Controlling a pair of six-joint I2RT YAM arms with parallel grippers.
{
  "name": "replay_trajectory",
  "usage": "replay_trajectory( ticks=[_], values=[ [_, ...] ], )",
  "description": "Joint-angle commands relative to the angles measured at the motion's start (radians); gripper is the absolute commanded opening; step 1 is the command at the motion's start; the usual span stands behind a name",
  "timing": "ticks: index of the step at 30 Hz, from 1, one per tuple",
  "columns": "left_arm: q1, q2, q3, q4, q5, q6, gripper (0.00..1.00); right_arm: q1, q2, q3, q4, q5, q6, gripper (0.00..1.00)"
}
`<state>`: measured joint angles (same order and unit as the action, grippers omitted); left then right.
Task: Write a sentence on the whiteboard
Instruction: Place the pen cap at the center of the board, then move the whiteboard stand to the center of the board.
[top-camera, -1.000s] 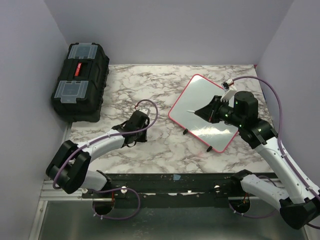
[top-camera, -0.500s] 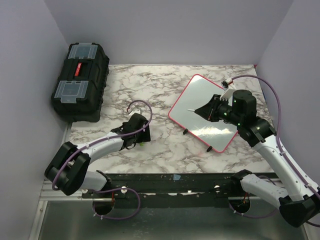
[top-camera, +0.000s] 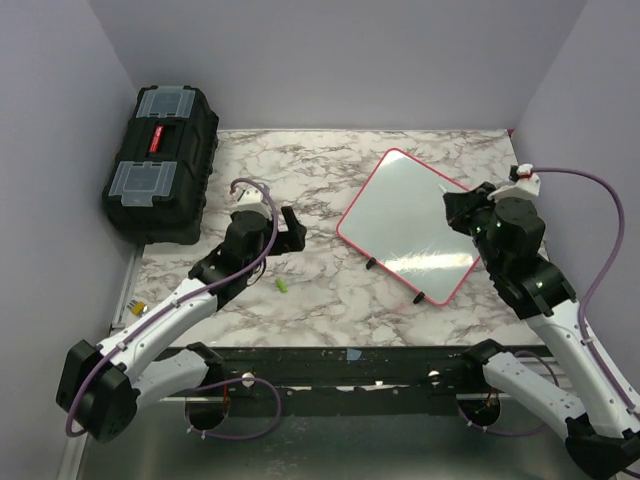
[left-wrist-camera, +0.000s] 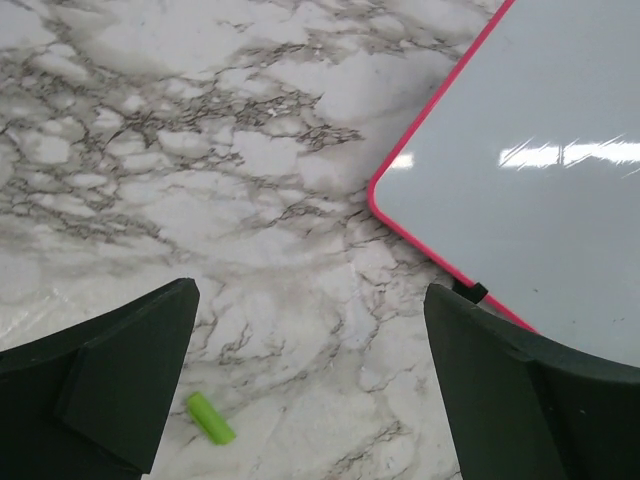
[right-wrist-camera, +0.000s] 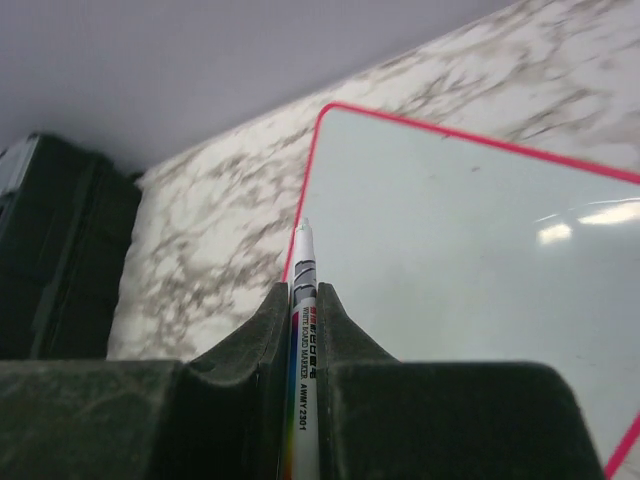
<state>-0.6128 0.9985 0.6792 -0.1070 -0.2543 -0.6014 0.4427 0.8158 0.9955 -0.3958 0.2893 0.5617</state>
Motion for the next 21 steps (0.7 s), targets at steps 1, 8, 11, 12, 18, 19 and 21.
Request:
replay_trajectory(
  ticks=[1, 8, 11, 12, 18, 19, 21],
  values=[
    [0.018, 0.109, 0.128, 0.140, 0.163, 0.127, 0.99, -0.006, -0.017, -0.052, 0.057, 0.511, 0.020, 0.01],
    [0.028, 0.218, 0.312, 0.143, 0.206, 0.212, 0.98, -0.006, 0.131, -0.008, -0.101, 0.977, 0.011, 0.01],
    [0.035, 0.249, 0.355, 0.128, 0.233, 0.214, 0.95, -0.007, 0.157, -0.031, -0.144, 1.019, 0.054, 0.01],
    [0.035, 0.256, 0.368, 0.116, 0.250, 0.210, 0.94, -0.007, 0.167, -0.041, -0.151, 1.044, 0.068, 0.01],
    [0.037, 0.254, 0.352, 0.070, 0.326, 0.195, 0.90, -0.049, 0.287, -0.019, -0.374, 1.078, 0.331, 0.01],
    [0.039, 0.250, 0.342, 0.069, 0.324, 0.201, 0.90, -0.081, 0.305, -0.019, -0.407, 1.035, 0.384, 0.01],
    [0.046, 0.245, 0.329, 0.059, 0.301, 0.210, 0.90, -0.168, 0.328, -0.032, -0.415, 0.911, 0.431, 0.01]
  ],
)
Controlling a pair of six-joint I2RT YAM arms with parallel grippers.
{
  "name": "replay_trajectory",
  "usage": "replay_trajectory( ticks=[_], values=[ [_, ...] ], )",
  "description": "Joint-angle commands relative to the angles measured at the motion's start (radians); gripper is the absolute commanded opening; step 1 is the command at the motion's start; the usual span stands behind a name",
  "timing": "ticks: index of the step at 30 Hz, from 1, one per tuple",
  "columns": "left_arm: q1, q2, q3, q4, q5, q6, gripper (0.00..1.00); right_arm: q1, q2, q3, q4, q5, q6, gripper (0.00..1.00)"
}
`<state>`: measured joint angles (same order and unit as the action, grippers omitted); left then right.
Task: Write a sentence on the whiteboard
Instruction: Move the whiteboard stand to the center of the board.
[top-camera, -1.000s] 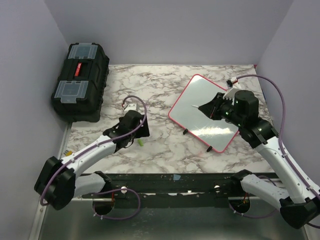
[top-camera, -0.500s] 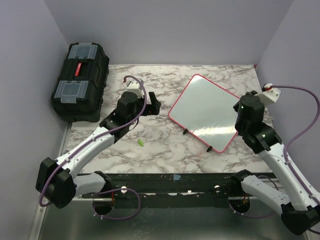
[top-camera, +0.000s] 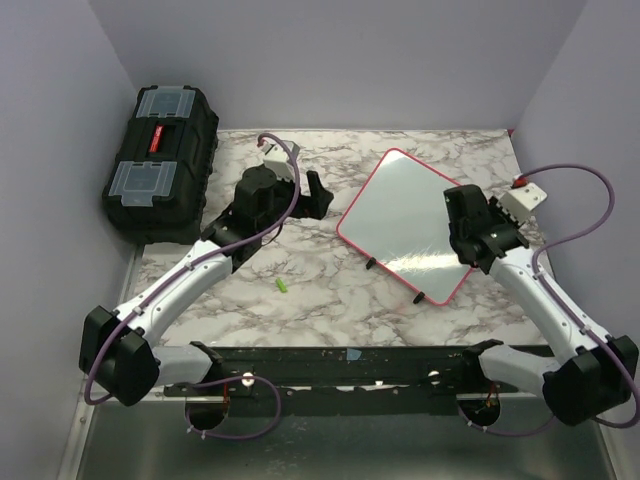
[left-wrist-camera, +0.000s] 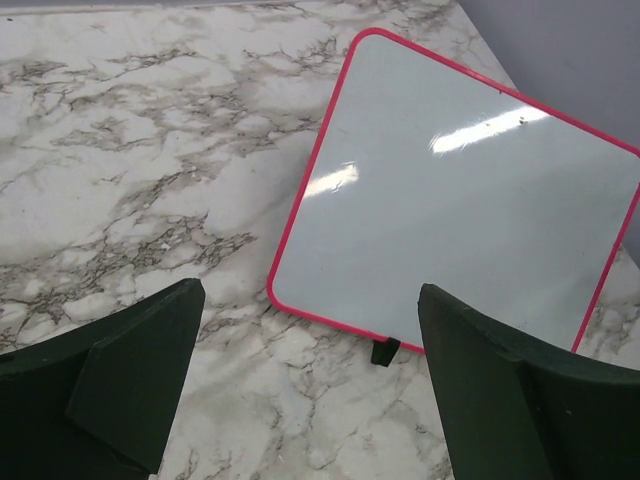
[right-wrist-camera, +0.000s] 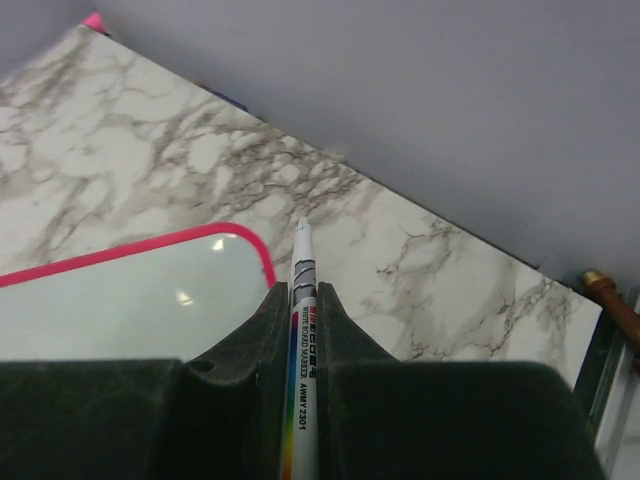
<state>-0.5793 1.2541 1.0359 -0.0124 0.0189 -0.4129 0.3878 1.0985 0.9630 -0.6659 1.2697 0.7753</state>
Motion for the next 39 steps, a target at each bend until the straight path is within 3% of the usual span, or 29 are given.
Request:
replay_trajectory(
  ticks=[1, 6, 14, 24, 39],
  values=[
    [0.018, -0.010, -0.027, -0.044, 0.017, 0.022, 0.90, -0.142, 0.055, -0.009, -0.145, -0.111, 0.242, 0.01],
    [0.033, -0.038, -0.043, -0.060, 0.056, 0.032, 0.90, -0.151, 0.052, -0.075, -0.095, -0.158, 0.318, 0.01],
    [0.039, -0.168, -0.154, -0.055, 0.030, 0.052, 0.90, -0.158, -0.068, -0.243, 0.168, -0.326, 0.233, 0.01],
    [0.044, -0.296, -0.225, -0.070, 0.036, 0.059, 0.90, -0.158, -0.104, -0.363, 0.345, -0.403, 0.145, 0.01],
    [0.044, -0.348, -0.289, -0.022, 0.064, 0.092, 0.90, -0.159, -0.029, -0.432, 0.629, -0.534, 0.011, 0.01]
  ],
)
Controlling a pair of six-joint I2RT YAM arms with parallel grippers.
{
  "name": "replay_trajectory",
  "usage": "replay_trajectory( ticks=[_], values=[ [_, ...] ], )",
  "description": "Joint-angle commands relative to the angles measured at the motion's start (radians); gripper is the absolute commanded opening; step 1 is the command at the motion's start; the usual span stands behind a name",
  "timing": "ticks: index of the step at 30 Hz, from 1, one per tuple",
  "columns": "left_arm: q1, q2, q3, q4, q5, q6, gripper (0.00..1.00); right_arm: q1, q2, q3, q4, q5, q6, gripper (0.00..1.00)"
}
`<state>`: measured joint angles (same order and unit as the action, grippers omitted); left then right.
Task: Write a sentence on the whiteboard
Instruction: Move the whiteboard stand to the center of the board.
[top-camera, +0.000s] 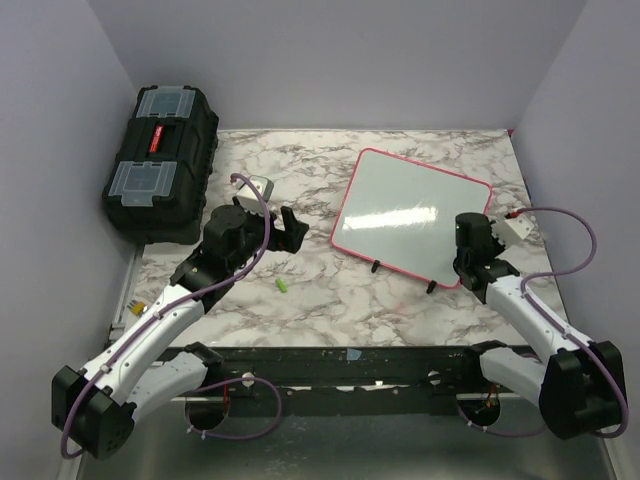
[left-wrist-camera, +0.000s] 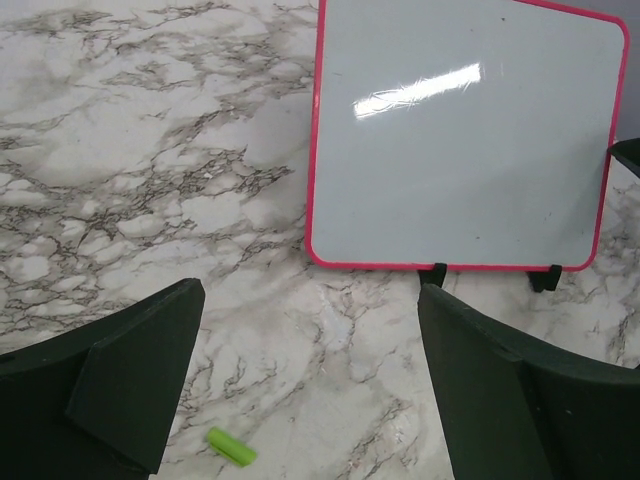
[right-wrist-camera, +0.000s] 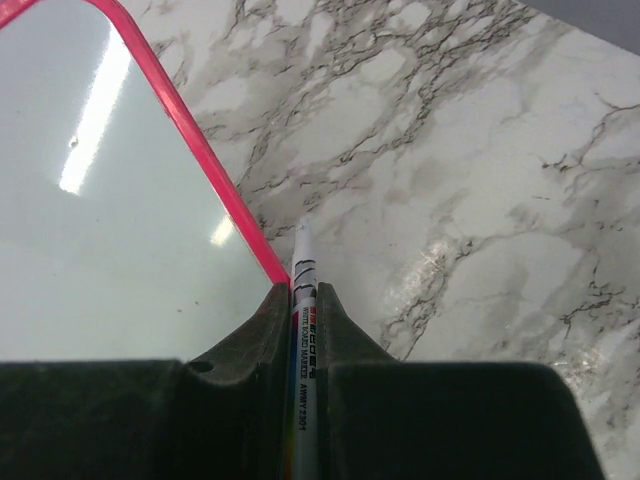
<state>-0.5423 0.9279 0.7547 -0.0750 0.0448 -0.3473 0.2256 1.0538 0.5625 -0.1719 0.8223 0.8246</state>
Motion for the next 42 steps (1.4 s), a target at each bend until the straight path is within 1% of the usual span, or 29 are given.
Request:
replay_trajectory(
  ticks=[1, 6, 13, 22, 37, 39, 42],
  values=[
    [0.007, -0.023, -0.008, 0.045, 0.041, 0.028, 0.90, 0.003, 0.016, -0.040, 0.155, -0.095, -0.050, 0.01],
    [0.007, -0.019, -0.018, 0.070, 0.066, 0.036, 0.90, 0.004, 0.050, -0.070, 0.295, -0.136, -0.121, 0.01],
    [0.007, -0.029, -0.041, 0.100, 0.103, 0.039, 0.90, 0.003, 0.131, -0.073, 0.408, -0.201, -0.165, 0.01],
    [0.007, -0.066, -0.058, 0.114, 0.099, 0.060, 0.90, 0.004, 0.186, -0.116, 0.568, -0.361, -0.219, 0.01],
    [0.007, -0.090, -0.071, 0.111, 0.090, 0.079, 0.90, 0.004, 0.349, -0.095, 0.695, -0.598, -0.254, 0.01],
    [0.007, -0.090, -0.071, 0.108, 0.087, 0.082, 0.89, 0.004, 0.365, -0.090, 0.699, -0.609, -0.255, 0.01],
    [0.007, -0.090, -0.061, 0.099, 0.083, 0.086, 0.90, 0.004, 0.362, -0.084, 0.679, -0.582, -0.265, 0.01]
  ],
)
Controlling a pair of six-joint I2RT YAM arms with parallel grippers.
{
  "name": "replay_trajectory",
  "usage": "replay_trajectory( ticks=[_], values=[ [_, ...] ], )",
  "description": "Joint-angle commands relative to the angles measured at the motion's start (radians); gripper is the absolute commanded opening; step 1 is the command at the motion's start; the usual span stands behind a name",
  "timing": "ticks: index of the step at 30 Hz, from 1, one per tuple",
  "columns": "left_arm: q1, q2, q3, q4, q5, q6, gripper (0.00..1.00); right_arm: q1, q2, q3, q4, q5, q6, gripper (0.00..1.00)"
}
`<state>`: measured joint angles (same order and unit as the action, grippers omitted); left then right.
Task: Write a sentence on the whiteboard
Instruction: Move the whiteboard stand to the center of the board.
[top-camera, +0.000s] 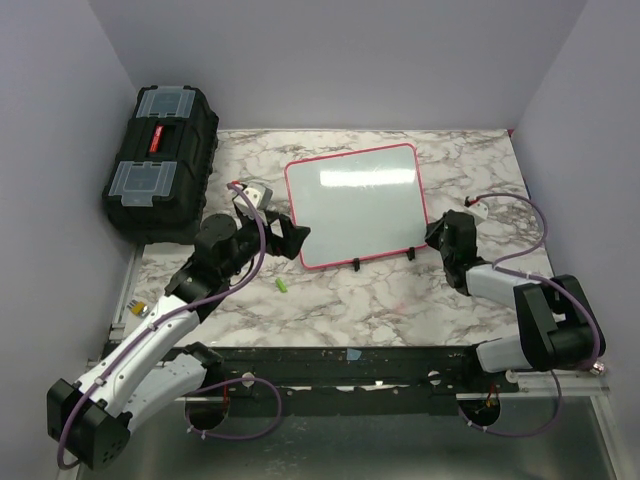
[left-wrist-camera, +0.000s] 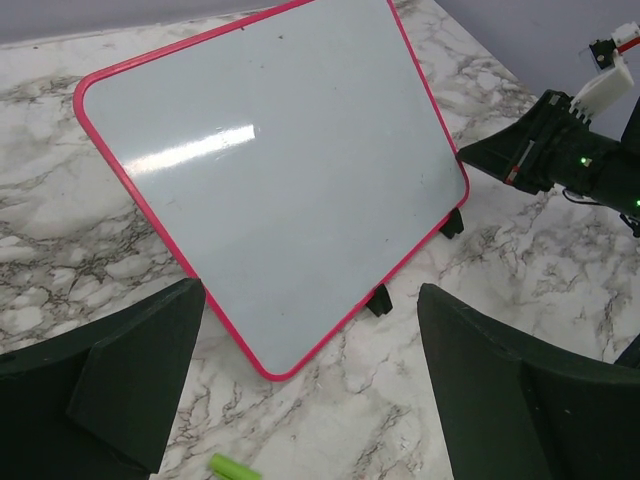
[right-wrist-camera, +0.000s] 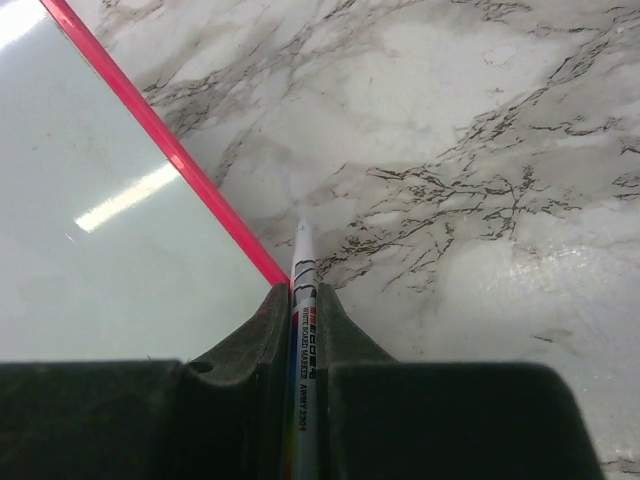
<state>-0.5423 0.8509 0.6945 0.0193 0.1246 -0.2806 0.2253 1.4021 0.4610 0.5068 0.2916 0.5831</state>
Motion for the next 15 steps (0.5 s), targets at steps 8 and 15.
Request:
replay_trajectory(
  ticks=[8, 15],
  values=[
    [0.008, 0.037, 0.103, -0.084, -0.072, 0.060, 0.89, 0.005, -0.030, 0.121, -0.238, 0.130, -0.009, 0.00],
    [0.028, 0.161, 0.303, -0.252, -0.156, 0.110, 0.91, 0.004, -0.112, 0.207, -0.432, 0.294, -0.037, 0.01]
  ],
)
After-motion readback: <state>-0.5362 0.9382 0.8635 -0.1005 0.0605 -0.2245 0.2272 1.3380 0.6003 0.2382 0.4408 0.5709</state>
